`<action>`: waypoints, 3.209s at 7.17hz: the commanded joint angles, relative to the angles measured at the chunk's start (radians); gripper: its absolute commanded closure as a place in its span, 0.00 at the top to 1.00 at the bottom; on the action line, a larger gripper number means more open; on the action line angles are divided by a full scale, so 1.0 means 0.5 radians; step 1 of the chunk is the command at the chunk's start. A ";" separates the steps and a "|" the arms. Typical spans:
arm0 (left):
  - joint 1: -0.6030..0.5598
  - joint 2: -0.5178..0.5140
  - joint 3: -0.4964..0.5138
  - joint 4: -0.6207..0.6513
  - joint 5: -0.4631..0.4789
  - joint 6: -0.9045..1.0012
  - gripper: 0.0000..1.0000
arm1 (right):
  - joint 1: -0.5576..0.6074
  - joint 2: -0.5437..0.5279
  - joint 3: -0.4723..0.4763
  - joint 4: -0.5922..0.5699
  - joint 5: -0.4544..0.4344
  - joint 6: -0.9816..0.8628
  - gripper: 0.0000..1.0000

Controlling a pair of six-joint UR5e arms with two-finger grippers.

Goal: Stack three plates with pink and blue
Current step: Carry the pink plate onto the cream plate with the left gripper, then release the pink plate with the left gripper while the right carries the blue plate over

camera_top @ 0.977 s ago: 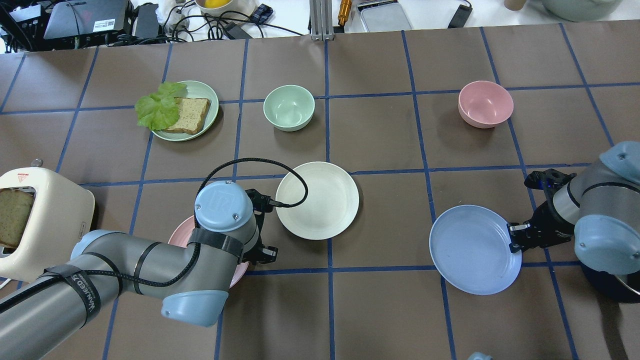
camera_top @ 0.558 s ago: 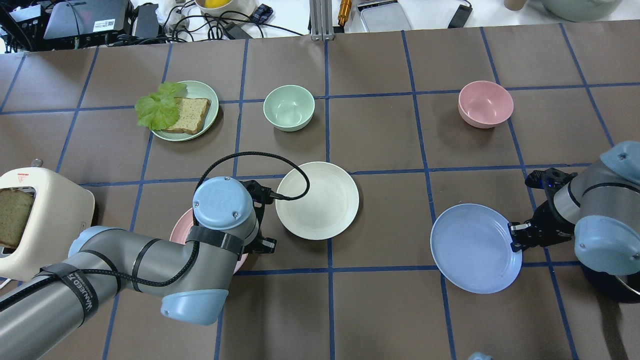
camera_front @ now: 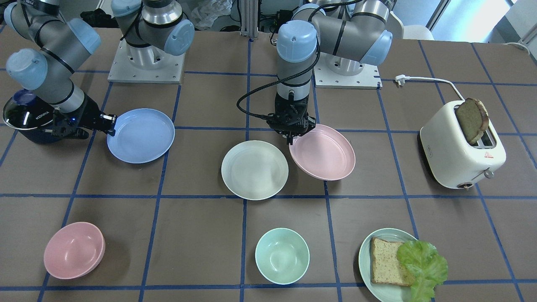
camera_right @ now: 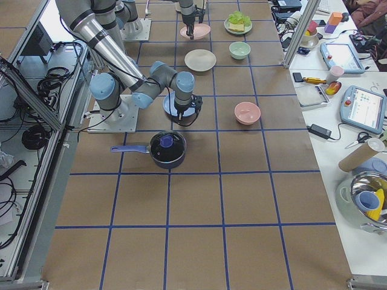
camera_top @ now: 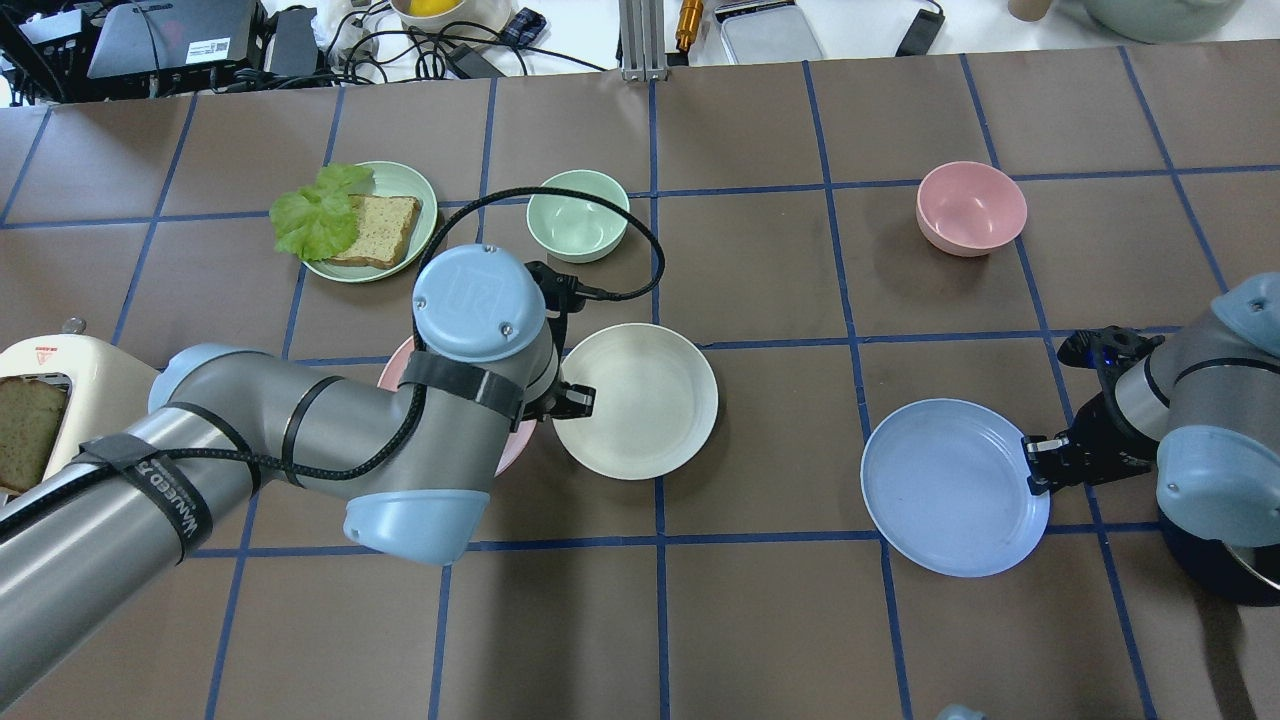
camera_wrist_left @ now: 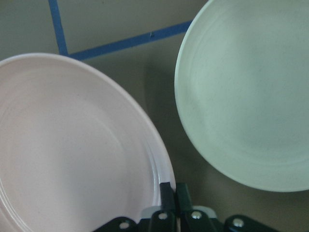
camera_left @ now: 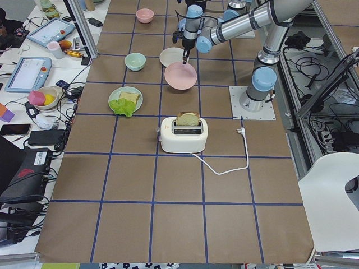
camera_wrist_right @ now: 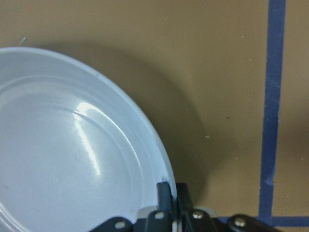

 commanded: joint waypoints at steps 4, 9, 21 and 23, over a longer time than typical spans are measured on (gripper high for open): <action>-0.424 -0.349 0.440 -0.020 -0.048 -0.159 0.00 | 0.000 -0.069 -0.196 0.292 0.072 0.005 0.00; -0.480 -0.625 0.610 -0.069 -0.042 -0.245 0.00 | 0.003 -0.053 -0.331 0.406 0.097 0.020 0.00; 0.185 0.181 0.773 -1.284 -0.159 -0.194 1.00 | 1.321 0.121 -0.680 0.091 0.180 1.636 0.00; 0.296 0.267 0.758 -1.357 -0.137 -0.147 1.00 | 1.466 0.320 -0.773 -0.233 0.292 1.759 0.00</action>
